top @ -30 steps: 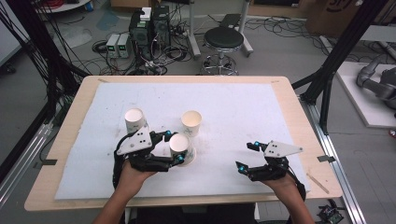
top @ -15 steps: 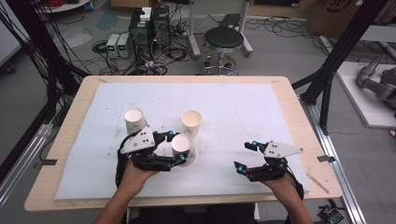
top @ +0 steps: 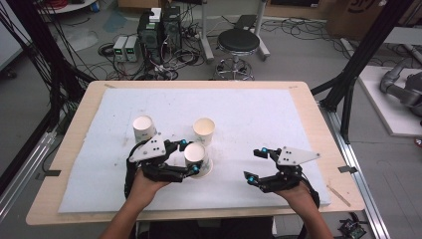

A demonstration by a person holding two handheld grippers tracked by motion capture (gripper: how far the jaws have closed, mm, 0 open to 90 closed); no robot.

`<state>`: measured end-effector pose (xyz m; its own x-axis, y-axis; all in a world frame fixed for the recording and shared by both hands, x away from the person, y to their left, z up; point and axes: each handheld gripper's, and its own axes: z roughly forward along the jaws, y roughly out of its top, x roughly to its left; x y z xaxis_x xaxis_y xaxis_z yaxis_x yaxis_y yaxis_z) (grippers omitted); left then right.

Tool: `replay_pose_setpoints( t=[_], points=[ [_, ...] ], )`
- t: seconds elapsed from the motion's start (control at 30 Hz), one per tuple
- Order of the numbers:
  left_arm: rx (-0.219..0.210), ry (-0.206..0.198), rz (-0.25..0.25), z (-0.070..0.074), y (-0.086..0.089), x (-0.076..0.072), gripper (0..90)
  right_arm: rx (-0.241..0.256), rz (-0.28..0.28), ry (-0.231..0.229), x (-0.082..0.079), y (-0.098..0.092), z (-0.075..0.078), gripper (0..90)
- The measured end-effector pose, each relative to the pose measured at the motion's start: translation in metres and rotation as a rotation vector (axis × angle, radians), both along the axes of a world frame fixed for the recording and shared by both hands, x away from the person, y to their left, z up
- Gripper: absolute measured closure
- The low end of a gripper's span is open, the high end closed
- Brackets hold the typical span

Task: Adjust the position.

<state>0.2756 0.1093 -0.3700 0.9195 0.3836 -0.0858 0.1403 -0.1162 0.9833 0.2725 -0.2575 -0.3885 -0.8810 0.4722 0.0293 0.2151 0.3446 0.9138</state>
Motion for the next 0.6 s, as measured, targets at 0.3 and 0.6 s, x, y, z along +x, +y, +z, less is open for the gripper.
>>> replay_pose_setpoints(
  t=[0.3,0.6],
  points=[
    [0.013,0.017,-0.070,-0.002,-0.008,-0.003,35.1,-0.022,0.151,0.010,0.000,0.027,0.003,19.9],
    [0.032,0.036,-0.118,-0.006,-0.019,-0.005,35.1,-0.012,0.208,0.007,-0.002,0.038,0.003,19.9]
  ],
)
